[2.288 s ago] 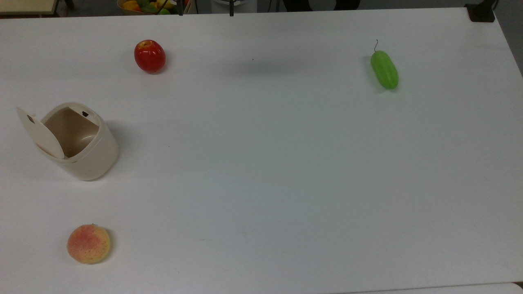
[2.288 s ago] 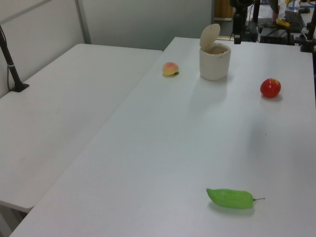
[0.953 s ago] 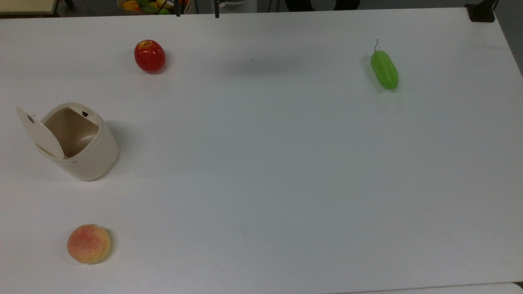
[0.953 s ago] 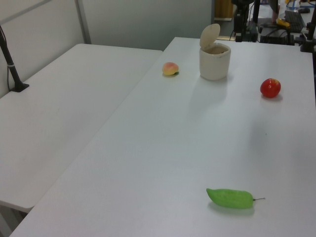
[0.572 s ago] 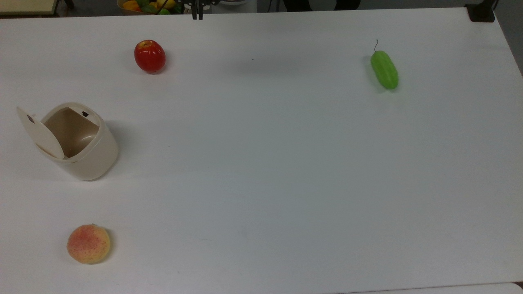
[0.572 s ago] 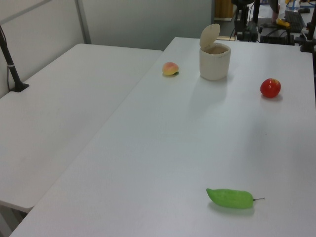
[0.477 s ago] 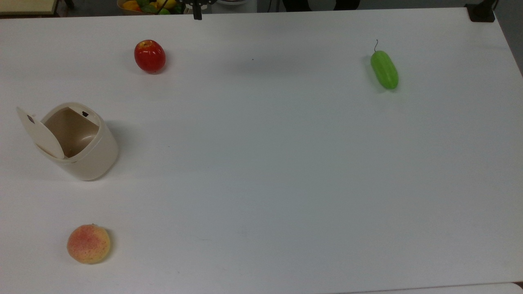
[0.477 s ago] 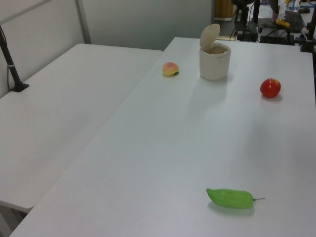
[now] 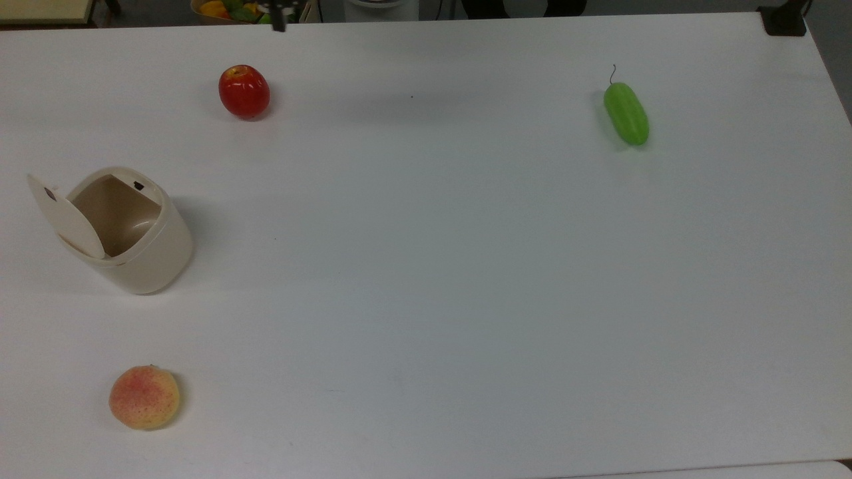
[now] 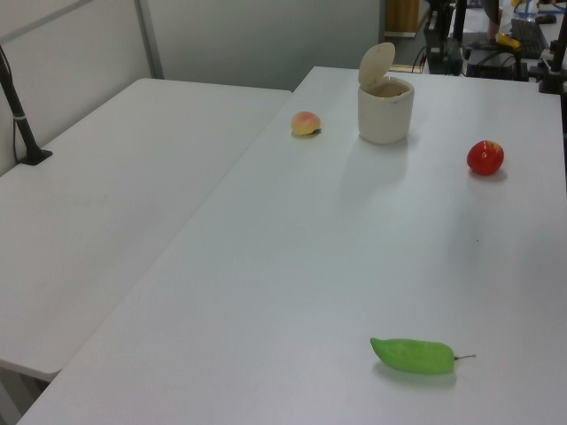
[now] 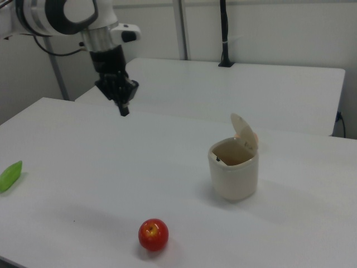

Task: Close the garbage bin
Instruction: 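Move the gripper over the cream bin toward its raised lid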

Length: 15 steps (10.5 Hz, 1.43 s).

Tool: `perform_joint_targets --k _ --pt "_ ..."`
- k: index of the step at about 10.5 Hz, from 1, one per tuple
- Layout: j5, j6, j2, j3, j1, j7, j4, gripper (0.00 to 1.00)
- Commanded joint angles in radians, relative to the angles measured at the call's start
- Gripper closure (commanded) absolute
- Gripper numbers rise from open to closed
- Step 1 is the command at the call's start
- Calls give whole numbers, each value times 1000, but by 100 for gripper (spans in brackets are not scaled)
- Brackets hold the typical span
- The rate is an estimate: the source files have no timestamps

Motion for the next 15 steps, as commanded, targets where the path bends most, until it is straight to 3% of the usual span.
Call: perform_joint_targets --k 1,4,10,15 --pt "-1 125 27 -2 -103 23 27 100" --pt "-3 364 93 -2 -187 163 31 100" --pt "-4 749 209 -2 -295 267 31 100" --pt "-13 969 307 -2 -298 271 31 100"
